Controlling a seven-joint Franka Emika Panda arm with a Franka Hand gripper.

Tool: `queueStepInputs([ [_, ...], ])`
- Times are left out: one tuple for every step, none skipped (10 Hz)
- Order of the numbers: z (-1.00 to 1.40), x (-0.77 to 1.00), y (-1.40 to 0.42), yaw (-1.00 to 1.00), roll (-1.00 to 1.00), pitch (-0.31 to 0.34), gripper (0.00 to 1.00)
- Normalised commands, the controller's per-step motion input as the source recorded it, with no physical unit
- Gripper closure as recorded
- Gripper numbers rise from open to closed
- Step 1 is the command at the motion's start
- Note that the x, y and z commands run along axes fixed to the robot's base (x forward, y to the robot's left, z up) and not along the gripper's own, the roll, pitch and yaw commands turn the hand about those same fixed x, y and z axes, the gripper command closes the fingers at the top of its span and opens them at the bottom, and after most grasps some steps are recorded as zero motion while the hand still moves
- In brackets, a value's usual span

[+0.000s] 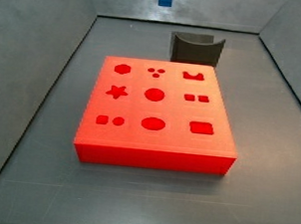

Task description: Insert the square-circle object.

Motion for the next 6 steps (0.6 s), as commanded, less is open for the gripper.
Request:
queueStepInputs([
  [-0.18,0.06,0.00,-0.35,0.00,0.044,1.00],
  [-0.49,-0.24,-0.20,-0.76,0.00,-0.034,1.00],
  [-0.49,0.00,-0.19,-0.96,0.00,-0.080,1.00],
  [-0.51,0.00,-0.10,-1.00,0.00,-0.083,1.00],
  [-0.49,0.00,-0.03,-1.00,0.00,-0.096,1.00],
  [-0.50,0.00,0.00,-1.00,-0.02,-0.091,1.00],
])
